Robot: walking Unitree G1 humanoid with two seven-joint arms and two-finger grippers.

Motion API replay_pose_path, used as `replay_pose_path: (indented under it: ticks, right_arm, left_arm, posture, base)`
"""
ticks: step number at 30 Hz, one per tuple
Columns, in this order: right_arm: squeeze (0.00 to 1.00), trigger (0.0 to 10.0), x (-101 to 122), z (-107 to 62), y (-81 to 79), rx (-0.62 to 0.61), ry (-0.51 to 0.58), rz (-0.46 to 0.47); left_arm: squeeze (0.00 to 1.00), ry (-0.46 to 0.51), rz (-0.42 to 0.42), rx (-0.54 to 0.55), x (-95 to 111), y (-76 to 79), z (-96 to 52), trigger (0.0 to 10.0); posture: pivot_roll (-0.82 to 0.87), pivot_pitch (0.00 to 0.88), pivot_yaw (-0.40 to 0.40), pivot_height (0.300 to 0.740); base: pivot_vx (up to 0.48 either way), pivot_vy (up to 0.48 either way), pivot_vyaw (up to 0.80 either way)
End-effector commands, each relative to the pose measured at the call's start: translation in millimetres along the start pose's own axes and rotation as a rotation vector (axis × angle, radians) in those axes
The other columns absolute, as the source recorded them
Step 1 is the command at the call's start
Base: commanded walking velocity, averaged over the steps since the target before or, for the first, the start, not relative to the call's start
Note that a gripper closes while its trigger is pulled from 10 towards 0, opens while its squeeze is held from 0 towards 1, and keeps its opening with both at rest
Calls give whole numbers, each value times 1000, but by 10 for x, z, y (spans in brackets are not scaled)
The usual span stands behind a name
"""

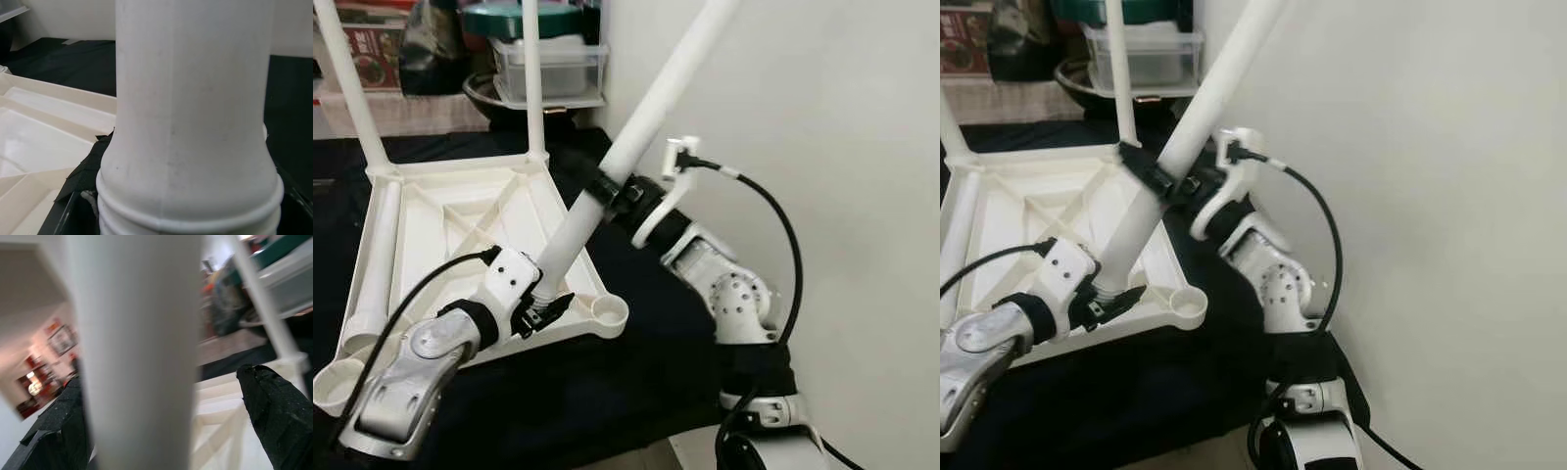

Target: Building children table

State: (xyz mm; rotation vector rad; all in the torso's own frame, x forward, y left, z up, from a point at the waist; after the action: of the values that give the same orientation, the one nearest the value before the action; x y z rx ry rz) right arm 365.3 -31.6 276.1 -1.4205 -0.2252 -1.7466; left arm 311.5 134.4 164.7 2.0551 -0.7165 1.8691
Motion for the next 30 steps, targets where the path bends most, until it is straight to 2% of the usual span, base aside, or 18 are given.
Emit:
replay_pose_path:
  ticks: [1, 2, 4, 9, 11, 12, 16, 17, 20, 21, 30]
  right_arm:
    - [0, 10000, -288, 37, -65, -69, -22, 129]
    - [0, 10000, -407, 43, -95, -84, -52, 187]
    - [0, 10000, -407, 43, -95, -84, -52, 187]
    - [0, 10000, -579, 52, -212, -84, -109, 299]
    - [0, 10000, -579, 52, -212, -84, -109, 299]
    - [0, 10000, -635, 37, -311, -58, -141, 360]
    - [0, 10000, -638, 31, -336, -46, -145, 374]
    - [0, 1804, -621, 27, -363, -29, -137, 392]
    - [0, 1804, -613, 26, -369, -26, -132, 397]
    - [0, 0, -584, 26, -356, -36, -111, 410]
    - [0, 0, -556, 17, -362, -36, -101, 427]
  left_arm:
    - [0, 15, 20, -1, 8, 98, 80, 10000]
    - [0, 39, 32, -2, 53, 163, 141, 10000]
    - [0, 39, 32, -2, 53, 163, 141, 10000]
    - [0, 81, 72, 0, 140, 251, 266, 10000]
    - [0, 81, 72, 0, 140, 251, 266, 10000]
    - [0, 93, 108, -5, 162, 284, 343, 10000]
    - [0, 94, 115, -6, 163, 285, 362, 10000]
    - [0, 90, 128, -10, 149, 285, 380, 10000]
    - [0, 89, 130, -10, 142, 284, 381, 10000]
    - [0, 85, 135, -8, 118, 276, 381, 10000]
    - [0, 79, 143, 10, 70, 228, 376, 10000]
  posture:
    - [155, 0, -107, 740]
    - [161, 0, -111, 740]
    - [161, 0, -111, 740]
    - [163, 0, -117, 740]
    - [163, 0, -117, 740]
    - [157, 0, -113, 740]
    - [156, 0, -112, 740]
    - [153, 0, -107, 740]
    - [153, 0, -107, 740]
    - [155, 0, -105, 740]
    - [156, 0, -101, 740]
  base:
    - [0, 0, 0]
    - [0, 0, 0]
    - [0, 0, 0]
    - [0, 0, 0]
    - [0, 0, 0]
    - [0, 0, 0]
    - [0, 0, 0]
    - [0, 0, 0]
    - [0, 0, 0]
    - [0, 0, 0]
    - [0, 0, 0]
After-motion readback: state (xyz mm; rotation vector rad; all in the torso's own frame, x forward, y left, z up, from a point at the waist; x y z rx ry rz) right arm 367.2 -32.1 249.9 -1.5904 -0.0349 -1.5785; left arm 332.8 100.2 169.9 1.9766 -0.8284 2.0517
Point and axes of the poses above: a point about 5 cm out from each wrist's last joint towards the gripper, its own z axis pointing out of the wrist towards the gripper, its own x axis along the axis of the wrist's last joint, y = z × x, the point moved 4 cm from there along z, pointing out of the wrist towards the gripper, and after that the axes turned 12 degrees about -z, right-handed, at the moved point
